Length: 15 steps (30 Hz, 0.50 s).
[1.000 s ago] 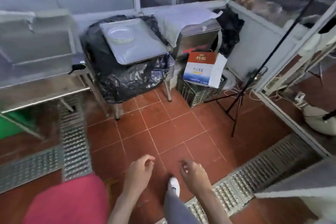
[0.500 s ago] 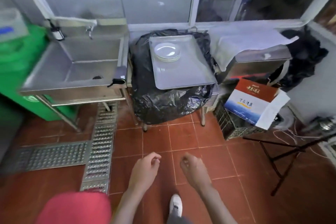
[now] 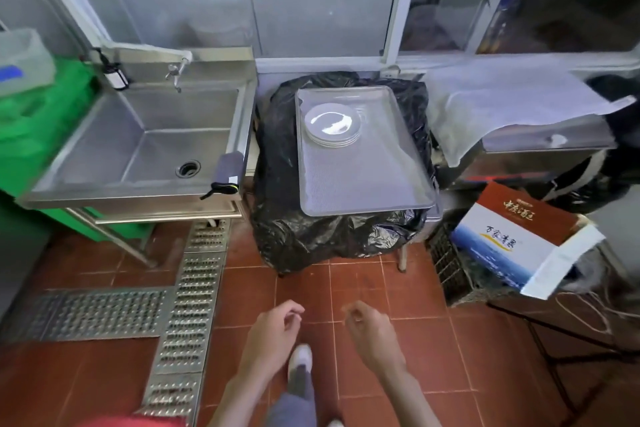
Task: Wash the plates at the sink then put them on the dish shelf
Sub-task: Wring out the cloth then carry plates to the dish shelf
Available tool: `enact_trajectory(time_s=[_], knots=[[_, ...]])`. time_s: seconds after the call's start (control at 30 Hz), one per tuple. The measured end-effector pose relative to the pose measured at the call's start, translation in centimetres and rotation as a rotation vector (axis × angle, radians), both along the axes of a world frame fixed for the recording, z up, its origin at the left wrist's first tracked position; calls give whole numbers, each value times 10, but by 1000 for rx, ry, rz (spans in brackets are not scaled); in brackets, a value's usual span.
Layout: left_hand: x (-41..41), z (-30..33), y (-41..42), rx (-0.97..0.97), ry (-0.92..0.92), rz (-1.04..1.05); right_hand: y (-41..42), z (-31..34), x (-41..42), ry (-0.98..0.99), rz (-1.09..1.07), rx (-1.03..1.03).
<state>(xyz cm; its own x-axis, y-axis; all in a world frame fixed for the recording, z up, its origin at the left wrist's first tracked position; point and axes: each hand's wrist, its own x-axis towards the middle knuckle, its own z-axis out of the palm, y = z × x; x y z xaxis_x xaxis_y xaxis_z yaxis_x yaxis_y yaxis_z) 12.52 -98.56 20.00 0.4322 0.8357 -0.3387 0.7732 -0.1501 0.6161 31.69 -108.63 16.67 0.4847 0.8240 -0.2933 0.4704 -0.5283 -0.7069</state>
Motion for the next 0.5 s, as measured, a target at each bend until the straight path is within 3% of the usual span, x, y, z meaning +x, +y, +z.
enact_trajectory(time_s=[0.5], knots=[[99, -2, 239, -9, -146, -19, 195, 15, 97, 31, -208, 32]])
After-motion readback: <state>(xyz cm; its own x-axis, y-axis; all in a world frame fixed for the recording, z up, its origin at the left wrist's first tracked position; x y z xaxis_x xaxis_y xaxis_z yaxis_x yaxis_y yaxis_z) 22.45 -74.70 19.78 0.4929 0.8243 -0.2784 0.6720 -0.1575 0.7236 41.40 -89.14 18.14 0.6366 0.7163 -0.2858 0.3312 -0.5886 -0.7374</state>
